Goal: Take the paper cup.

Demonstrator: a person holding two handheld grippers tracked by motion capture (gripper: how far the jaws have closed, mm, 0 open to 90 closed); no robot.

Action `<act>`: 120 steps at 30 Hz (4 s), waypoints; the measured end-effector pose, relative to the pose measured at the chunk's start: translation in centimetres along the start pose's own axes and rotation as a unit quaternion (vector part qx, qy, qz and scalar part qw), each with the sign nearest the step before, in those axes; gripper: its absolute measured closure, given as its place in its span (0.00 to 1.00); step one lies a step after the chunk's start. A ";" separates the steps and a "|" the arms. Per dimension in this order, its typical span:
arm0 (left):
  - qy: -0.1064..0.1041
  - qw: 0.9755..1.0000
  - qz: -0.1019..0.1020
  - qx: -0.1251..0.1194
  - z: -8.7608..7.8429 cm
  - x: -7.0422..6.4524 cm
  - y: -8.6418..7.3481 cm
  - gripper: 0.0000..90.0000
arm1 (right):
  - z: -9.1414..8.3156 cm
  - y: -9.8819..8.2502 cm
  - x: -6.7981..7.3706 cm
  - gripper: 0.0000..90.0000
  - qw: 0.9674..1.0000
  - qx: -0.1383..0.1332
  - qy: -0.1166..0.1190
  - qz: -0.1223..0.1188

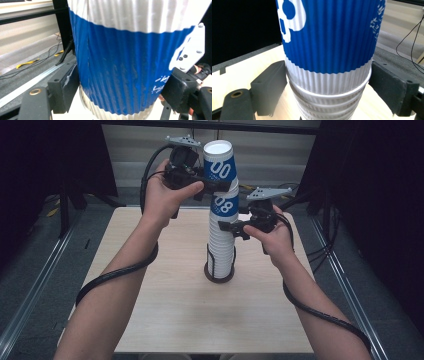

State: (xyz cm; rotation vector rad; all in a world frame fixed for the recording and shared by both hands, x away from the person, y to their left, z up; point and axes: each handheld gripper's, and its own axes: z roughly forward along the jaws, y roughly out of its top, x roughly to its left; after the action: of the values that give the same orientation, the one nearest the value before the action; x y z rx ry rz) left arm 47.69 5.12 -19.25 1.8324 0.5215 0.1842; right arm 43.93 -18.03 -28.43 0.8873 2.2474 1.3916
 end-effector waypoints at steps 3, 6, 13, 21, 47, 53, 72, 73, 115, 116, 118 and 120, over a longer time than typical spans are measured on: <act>0.002 1.000 0.003 0.001 -0.3 0.1 0.0 0.25 | 0.0 0.0 0.0 0.16 1.000 -0.001 0.001 -0.001; 0.006 1.000 0.003 -0.004 -0.8 0.3 0.0 0.25 | 0.0 0.0 0.0 0.16 1.000 -0.001 0.000 -0.001; 0.012 1.000 0.000 -0.005 -2.2 0.7 -0.4 0.25 | 0.0 -0.1 0.0 0.16 1.000 -0.001 0.001 -0.003; 0.019 1.000 -0.013 -0.008 -3.4 1.6 -1.6 0.25 | 0.0 -0.1 0.0 0.16 1.000 0.000 0.001 -0.003; 0.047 0.998 -0.030 0.002 -6.4 3.6 -5.6 0.29 | 0.0 -0.3 -0.1 0.16 1.000 -0.001 0.001 0.003; 0.054 0.998 -0.033 0.008 -6.7 3.9 -6.7 0.29 | 0.0 -0.4 -0.1 0.16 1.000 -0.004 0.003 0.005; 0.051 0.997 -0.028 0.055 -6.4 4.2 -10.5 0.29 | -0.2 -0.8 -0.1 0.15 1.000 -0.007 0.006 0.003; 0.053 0.996 -0.027 0.062 -6.3 4.2 -10.7 0.29 | -0.3 -0.9 -0.1 0.15 1.000 -0.006 0.005 0.002; 0.037 0.986 -0.005 0.164 -5.4 3.2 -18.1 0.30 | -2.5 -8.5 1.2 0.14 0.998 0.031 0.046 -0.012; 0.037 0.985 -0.005 0.168 -5.3 3.1 -18.3 0.30 | -2.5 -8.7 1.4 0.14 0.998 0.031 0.048 -0.011; 0.037 0.983 0.000 0.178 -5.3 3.0 -18.6 0.30 | -2.4 -9.0 1.6 0.14 0.998 0.031 0.051 -0.013; 0.033 0.983 -0.002 0.179 -5.3 2.9 -18.9 0.30 | -2.4 -9.2 1.8 0.14 0.998 0.031 0.054 -0.014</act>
State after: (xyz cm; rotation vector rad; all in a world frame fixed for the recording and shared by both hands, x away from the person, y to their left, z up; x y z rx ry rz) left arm 43.35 15.41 -35.61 2.1810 0.6354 0.1564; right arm 38.19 -21.36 -35.50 0.8155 2.3859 1.3945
